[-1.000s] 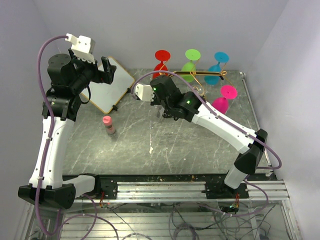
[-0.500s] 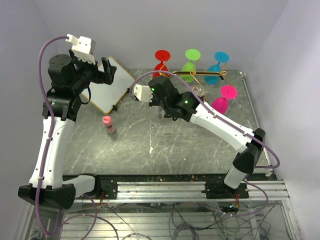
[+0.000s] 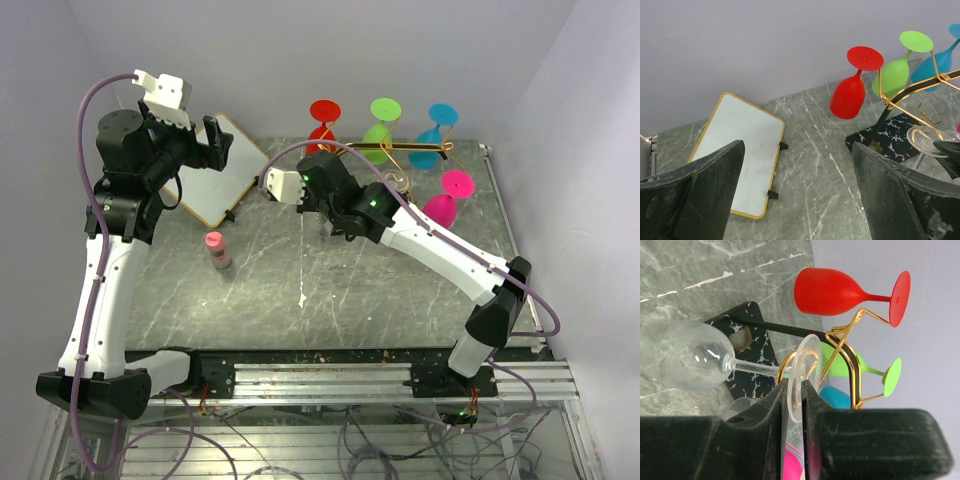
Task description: Place the wine glass upside down on the wine glass rack
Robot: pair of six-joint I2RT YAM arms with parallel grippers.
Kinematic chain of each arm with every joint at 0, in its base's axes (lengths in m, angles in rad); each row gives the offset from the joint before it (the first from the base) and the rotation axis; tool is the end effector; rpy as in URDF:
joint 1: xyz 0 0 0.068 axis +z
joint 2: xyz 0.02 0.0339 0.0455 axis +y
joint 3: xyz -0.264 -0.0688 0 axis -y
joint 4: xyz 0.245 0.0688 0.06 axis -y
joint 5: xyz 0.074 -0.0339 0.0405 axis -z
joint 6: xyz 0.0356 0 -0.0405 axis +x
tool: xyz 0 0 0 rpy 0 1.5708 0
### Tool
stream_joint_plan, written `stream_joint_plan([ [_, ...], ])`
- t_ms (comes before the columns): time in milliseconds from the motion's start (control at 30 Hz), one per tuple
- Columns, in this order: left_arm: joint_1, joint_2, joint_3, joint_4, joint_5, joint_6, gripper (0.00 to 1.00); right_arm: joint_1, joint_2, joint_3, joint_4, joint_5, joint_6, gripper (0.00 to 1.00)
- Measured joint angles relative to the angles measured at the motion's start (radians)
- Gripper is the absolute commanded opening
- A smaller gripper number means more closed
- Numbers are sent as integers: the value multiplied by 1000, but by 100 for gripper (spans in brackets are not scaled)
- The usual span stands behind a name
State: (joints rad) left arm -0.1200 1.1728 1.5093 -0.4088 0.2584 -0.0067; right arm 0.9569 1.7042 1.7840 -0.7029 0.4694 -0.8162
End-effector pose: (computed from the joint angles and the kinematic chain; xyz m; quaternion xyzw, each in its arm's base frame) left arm 0.2345 -0.0374 0.4866 0.1287 0.7200 -0.1369 0.6681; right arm 0.2323 0.3017 0.3928 -0.6035 0.6293 -0.1752 0.4573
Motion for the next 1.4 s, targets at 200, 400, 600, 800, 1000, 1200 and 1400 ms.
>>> stream_joint_plan([
  [200, 0, -3, -5, 0, 0, 1, 98, 0, 0, 0, 0, -11, 8, 18],
  [400, 0, -4, -9, 0, 0, 3, 98, 0, 0, 0, -7, -22, 16, 20],
  [600, 0, -4, -14, 0, 0, 8, 98, 0, 3, 12, -23, -38, 26, 20],
  [800, 0, -8, -16, 0, 0, 11, 98, 0, 7, 19, -24, -59, 35, 22],
  [1000, 0, -11, -17, 0, 1, 11, 98, 0, 11, 20, -26, -76, 40, 24],
  [1200, 0, -11, -17, 0, 3, 11, 98, 0, 11, 22, -29, -95, 49, 29],
  [1400, 0, -11, -17, 0, 10, 11, 98, 0, 11, 23, -31, -116, 54, 33],
])
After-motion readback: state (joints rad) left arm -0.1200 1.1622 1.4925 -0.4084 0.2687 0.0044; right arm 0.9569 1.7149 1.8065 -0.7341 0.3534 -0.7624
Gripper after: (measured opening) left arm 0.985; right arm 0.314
